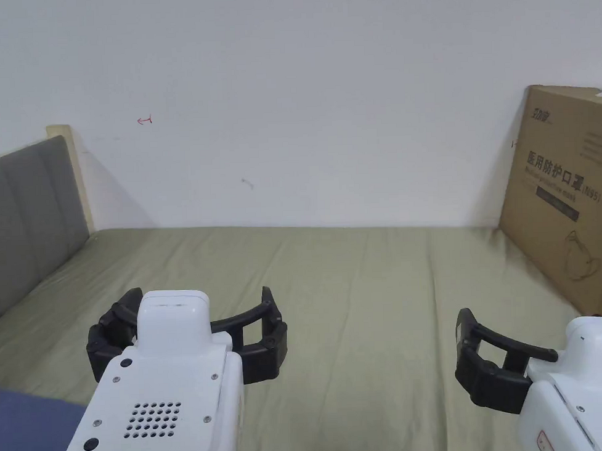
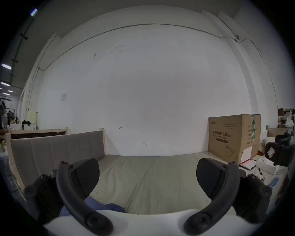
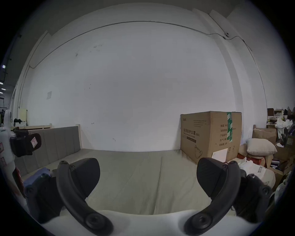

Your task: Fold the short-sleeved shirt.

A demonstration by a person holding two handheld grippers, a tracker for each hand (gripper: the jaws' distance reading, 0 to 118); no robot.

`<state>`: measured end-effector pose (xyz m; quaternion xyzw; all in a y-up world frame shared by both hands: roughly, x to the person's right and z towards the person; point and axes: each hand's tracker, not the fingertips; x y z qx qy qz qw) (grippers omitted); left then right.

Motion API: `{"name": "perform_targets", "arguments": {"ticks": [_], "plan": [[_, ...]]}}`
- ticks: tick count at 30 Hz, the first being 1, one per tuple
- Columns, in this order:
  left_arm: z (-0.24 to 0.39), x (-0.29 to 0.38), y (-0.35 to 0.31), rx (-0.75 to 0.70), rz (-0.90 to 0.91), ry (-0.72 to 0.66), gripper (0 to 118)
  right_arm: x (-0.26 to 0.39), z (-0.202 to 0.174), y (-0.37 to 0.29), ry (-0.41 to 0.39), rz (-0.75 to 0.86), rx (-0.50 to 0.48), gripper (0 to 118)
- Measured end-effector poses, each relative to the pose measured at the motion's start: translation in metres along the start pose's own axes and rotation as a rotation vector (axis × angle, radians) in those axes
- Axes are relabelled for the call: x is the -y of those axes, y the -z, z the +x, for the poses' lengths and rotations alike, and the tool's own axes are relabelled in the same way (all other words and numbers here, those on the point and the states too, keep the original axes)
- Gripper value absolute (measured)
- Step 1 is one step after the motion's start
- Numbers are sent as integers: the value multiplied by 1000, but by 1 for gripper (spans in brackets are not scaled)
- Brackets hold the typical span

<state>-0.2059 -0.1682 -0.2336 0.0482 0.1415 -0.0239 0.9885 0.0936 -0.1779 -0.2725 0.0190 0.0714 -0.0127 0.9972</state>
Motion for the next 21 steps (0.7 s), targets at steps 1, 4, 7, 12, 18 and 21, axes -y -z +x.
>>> {"name": "perform_targets", "arguments": {"ticks": [1, 4, 7, 12, 18, 21], "plan": [[0, 0, 0, 5, -2, 1, 118, -1, -1, 0, -1, 0, 0, 118], [1, 2, 0, 13, -14, -11, 118, 0, 1, 0, -2, -6, 8, 118], [4, 4, 0, 24, -23, -18, 118, 0, 0, 1, -4, -4, 18, 118], [8, 4, 2, 36, -37, 21, 116, 2, 3, 2, 5, -14, 21, 118], [16, 6, 14, 57, -161, 97, 0, 2, 6, 7, 39, -46, 10, 0], [13, 14, 21, 112, -191, 40, 0, 7, 18, 14, 103, -111, -15, 0]]}}
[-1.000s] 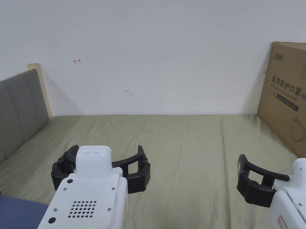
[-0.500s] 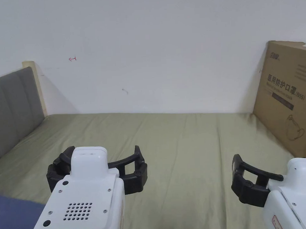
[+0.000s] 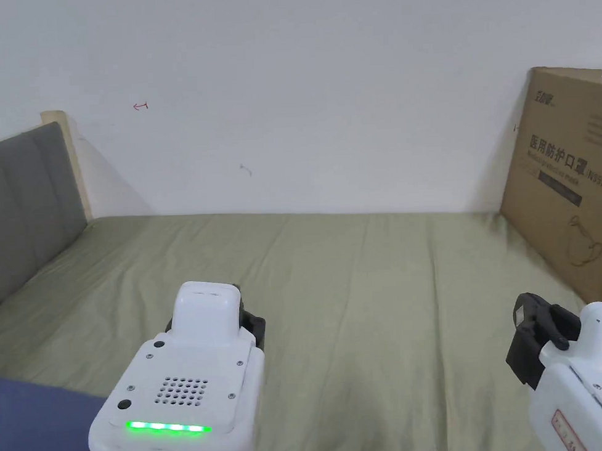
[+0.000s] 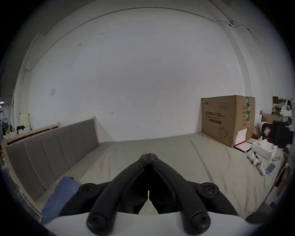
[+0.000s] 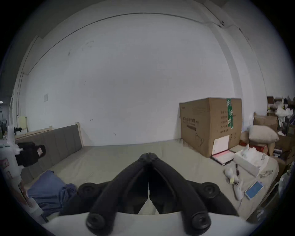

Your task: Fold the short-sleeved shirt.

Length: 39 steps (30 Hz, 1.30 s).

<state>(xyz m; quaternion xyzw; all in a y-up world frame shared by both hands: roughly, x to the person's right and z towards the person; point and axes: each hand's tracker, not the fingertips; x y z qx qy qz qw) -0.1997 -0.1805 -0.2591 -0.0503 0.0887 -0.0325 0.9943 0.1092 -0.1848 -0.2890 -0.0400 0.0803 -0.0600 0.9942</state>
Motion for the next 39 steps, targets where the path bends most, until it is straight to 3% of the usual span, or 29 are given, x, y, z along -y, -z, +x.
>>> {"name": "perform_targets", "arguments": {"ticks": [7, 12, 16, 23, 28, 33, 39], "plan": [[3, 6, 7, 0, -19, -15, 0, 1, 6, -3, -50, 7, 24, 0], [-26, 15, 5, -3, -44, -64, 0, 6, -15, 9, -71, -20, -13, 0], [-87, 28, -11, -148, -83, -103, 0, 17, -57, 30, -55, -90, -117, 0], [-197, 48, -68, -490, -126, -109, 0, 34, -152, 44, -64, -158, -423, 0], [-230, 64, -86, -561, -206, -136, 0, 37, -179, 50, -61, -201, -490, 0], [-263, 64, -69, -512, -267, -265, 0, 42, -173, 57, -82, -256, -522, 0], [-333, 99, 32, -250, -718, -493, 0, 53, -149, 65, -119, -346, -499, 0]]}}
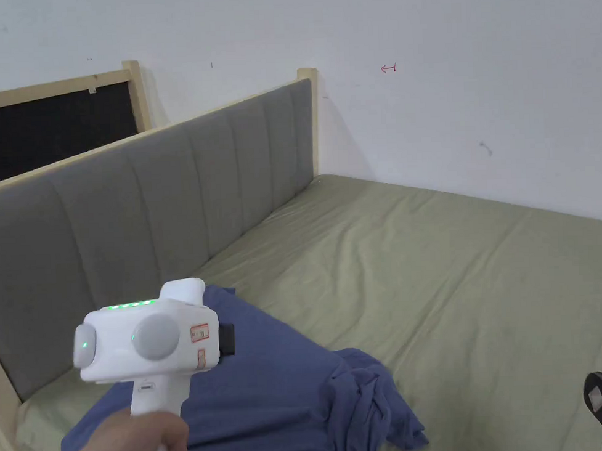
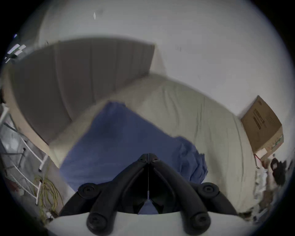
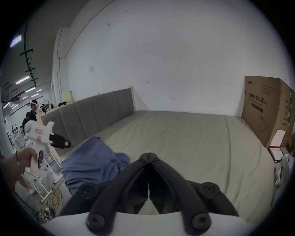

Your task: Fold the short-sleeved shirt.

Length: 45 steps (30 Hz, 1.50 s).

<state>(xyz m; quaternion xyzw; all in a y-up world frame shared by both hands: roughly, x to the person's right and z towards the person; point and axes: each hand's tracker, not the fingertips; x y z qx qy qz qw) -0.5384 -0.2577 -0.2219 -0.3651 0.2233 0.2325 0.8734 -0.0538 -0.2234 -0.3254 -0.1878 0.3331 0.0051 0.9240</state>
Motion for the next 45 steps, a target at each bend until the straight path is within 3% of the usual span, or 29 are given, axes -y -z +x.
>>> {"name": "perform_targets", "arguments": {"ticks": [4, 5, 7, 8, 13, 15, 17, 20, 25, 27, 28, 30, 31, 34, 37, 41, 45], "plan": [[-10, -5, 68, -16, -216, 14, 4, 11, 19, 1, -15, -54, 52, 0], [-12, -5, 81, -24, -245, 11, 31, 14, 23, 1, -13, -67, 62, 0], [-16, -4, 106, -70, -285, -3, 105, 20, 32, 3, 3, -95, 79, 0], [-17, 1, 116, -73, -299, -19, 118, 23, 36, 5, 12, -110, 89, 0], [-18, 14, 164, -57, -362, -21, 117, 35, 50, 13, 44, -170, 121, 0], [-13, 31, 184, -98, -401, 83, 118, 39, 52, 17, 53, -187, 122, 0], [-5, 46, 185, -169, -308, 248, 118, 43, 51, 19, 56, -201, 120, 0], [-4, 50, 180, -169, -261, 193, 118, 46, 48, 23, 53, -216, 110, 0], [-8, 52, 167, -144, -214, 226, 117, 48, 44, 26, 52, -232, 89, 0], [-8, 56, 158, -118, -190, 242, 104, 45, 43, 24, 57, -231, 80, 0], [-5, 55, 146, -114, -160, 261, 90, 44, 42, 21, 58, -227, 77, 0], [-7, 54, 131, -134, -101, 281, 25, 40, 42, 16, 59, -217, 74, 0], [-10, 54, 129, -139, -127, 282, 0, 39, 43, 13, 59, -212, 74, 0], [-15, 30, 104, -55, -136, 238, 0, 37, 47, 6, 59, -200, 74, 0], [-4, 9, 58, -75, 61, 270, 0, 35, 54, -3, 74, -176, 94, 0], [28, -24, -17, 101, 276, 198, 0, 28, 68, -24, 127, -113, 138, 0], [106, -41, -84, 229, 382, 351, 0, 18, 82, -48, 160, -60, 169, 0]]}}
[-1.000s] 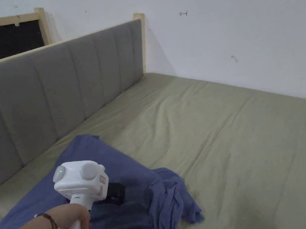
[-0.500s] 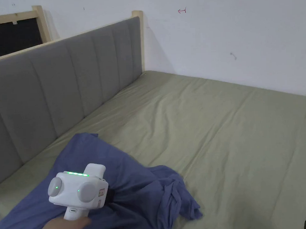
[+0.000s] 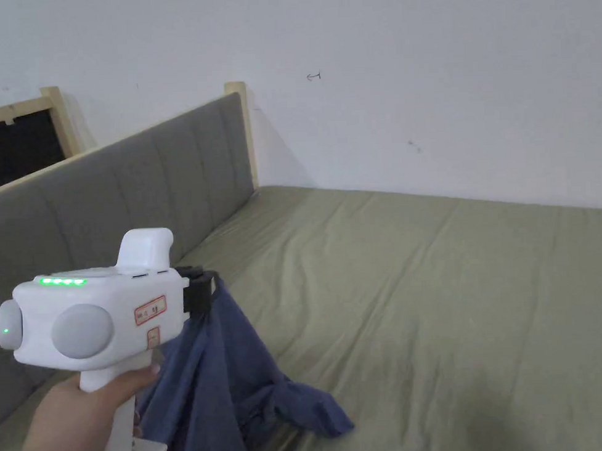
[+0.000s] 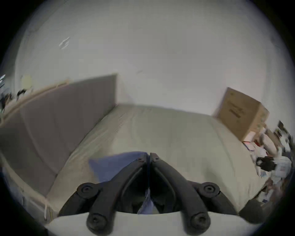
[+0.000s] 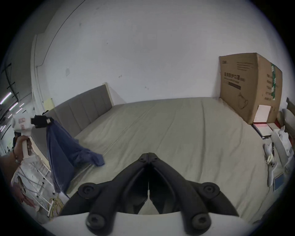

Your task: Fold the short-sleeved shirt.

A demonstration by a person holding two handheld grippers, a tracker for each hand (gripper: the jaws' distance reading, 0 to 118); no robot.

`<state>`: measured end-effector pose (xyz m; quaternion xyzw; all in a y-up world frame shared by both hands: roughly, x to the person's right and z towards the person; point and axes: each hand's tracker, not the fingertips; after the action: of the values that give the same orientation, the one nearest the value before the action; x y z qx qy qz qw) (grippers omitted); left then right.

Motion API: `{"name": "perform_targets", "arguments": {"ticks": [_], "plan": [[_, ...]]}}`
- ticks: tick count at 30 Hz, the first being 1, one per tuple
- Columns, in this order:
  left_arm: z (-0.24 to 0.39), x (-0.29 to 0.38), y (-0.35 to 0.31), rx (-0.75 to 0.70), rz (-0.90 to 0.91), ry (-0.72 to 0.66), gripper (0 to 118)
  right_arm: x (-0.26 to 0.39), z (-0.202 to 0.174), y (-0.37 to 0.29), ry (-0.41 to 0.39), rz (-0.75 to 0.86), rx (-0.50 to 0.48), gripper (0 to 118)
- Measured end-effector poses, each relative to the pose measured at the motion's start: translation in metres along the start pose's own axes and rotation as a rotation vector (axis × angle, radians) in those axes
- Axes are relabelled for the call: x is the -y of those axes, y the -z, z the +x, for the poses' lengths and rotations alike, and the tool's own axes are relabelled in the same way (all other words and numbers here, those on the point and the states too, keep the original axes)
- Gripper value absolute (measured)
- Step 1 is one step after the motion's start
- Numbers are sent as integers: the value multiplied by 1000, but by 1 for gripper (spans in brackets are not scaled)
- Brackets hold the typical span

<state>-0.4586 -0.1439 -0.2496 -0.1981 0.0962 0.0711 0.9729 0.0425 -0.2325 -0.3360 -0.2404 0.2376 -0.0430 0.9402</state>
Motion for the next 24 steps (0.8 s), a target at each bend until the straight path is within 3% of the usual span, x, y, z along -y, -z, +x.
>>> {"name": "perform_targets", "arguments": {"ticks": [6, 15, 18, 24], "plan": [[129, -63, -35, 289, 95, 189, 0, -11, 26, -43, 46, 79, 39, 0], [271, -88, -30, 557, 117, 248, 0, -18, 86, -109, 101, 209, 164, 0], [312, -68, 10, 594, -50, 221, 0, -15, 108, -121, 136, 214, 207, 0], [371, 58, 141, 669, -712, 38, 0, 12, 142, -124, 242, 165, 257, 0]]}}
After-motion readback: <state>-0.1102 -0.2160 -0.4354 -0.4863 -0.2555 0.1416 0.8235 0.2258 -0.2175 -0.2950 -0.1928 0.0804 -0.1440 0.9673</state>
